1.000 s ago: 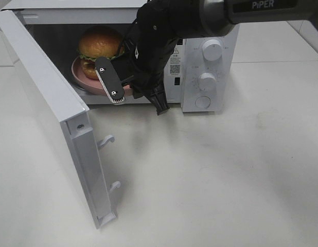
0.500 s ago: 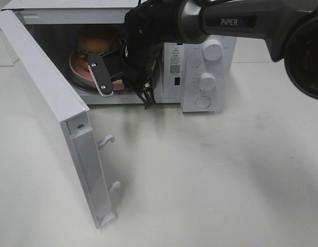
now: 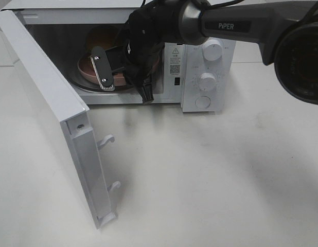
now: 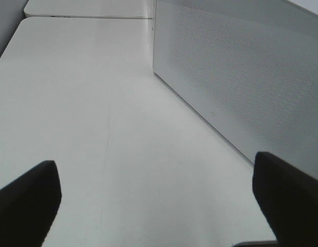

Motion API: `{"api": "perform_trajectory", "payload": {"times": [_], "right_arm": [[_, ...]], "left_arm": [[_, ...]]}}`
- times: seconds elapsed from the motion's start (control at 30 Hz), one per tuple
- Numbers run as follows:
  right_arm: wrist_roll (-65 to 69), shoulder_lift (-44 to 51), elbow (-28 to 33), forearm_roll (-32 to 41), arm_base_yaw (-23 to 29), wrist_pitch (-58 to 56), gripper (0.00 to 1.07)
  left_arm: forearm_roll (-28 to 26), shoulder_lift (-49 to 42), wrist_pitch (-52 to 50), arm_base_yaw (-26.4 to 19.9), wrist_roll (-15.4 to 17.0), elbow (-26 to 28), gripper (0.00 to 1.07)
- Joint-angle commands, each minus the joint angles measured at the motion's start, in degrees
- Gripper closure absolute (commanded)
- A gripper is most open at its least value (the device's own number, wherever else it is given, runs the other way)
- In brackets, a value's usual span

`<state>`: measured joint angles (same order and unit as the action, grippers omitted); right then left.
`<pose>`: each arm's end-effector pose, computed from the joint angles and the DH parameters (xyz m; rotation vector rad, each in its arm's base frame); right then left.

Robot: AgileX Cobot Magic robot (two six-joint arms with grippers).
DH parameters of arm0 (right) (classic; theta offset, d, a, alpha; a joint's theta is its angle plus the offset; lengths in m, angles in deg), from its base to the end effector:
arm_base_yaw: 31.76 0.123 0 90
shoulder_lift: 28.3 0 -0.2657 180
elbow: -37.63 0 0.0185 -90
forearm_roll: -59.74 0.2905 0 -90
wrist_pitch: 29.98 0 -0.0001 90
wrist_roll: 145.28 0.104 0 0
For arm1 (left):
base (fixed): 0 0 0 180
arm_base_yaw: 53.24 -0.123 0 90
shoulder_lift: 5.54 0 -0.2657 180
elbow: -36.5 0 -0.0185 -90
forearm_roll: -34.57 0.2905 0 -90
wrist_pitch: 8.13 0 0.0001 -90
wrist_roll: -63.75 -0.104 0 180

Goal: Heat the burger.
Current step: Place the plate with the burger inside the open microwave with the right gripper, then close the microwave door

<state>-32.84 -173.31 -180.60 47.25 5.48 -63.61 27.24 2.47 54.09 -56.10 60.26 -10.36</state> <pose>0.4595 0.3336 0.1303 -2.0699 1.3771 -0.4570 0.0565 -0.0089 0.2955 0.0210 2.0379 -0.0834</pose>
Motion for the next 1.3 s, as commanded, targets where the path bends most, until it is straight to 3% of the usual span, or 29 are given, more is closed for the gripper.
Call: {"api": "perform_trajectory", "payload": {"times": [0.03, 0.07, 0.1, 0.17, 0.27, 0.67, 0.73, 0.87, 1.3], "right_arm": [[0.34, 0.46, -0.46, 0.40, -0.17, 1.15, 0.67], [0.40, 0.46, -0.46, 0.52, -0.17, 1.15, 0.58], [0.40, 0.46, -0.46, 0.52, -0.17, 1.15, 0.58], [0.46, 0.46, 0.23, 1.60, -0.17, 1.15, 0.47], [0.57, 1.15, 1.95, 1.66, 0.06, 1.60, 0.41], [0.74, 7.39, 11.23, 2.92, 0.34, 7.33, 0.38], [0.74, 10.60, 16.73, 2.92, 0.34, 10.54, 0.33], [0.74, 12.83, 20.28, 2.92, 0.34, 11.80, 0.29], [1.60, 23.15, 33.63, 2.86, 0.34, 13.41, 0.31]], "left_arm": [[0.00, -0.92, -0.80, -0.06, 0.06, -0.17, 0.14], [0.00, -0.92, -0.80, -0.06, 0.06, -0.17, 0.14], [0.00, -0.92, -0.80, -0.06, 0.06, -0.17, 0.14], [0.00, -0.92, -0.80, -0.06, 0.06, -0.17, 0.14], [0.00, -0.92, -0.80, -0.06, 0.06, -0.17, 0.14], [0.00, -0.92, -0.80, -0.06, 0.06, -0.17, 0.14], [0.00, -0.92, -0.80, -0.06, 0.06, -0.17, 0.14], [0.00, -0.92, -0.80, -0.06, 0.06, -0.17, 0.14], [0.00, -0.92, -0.80, -0.06, 0.06, -0.17, 0.14]]}}
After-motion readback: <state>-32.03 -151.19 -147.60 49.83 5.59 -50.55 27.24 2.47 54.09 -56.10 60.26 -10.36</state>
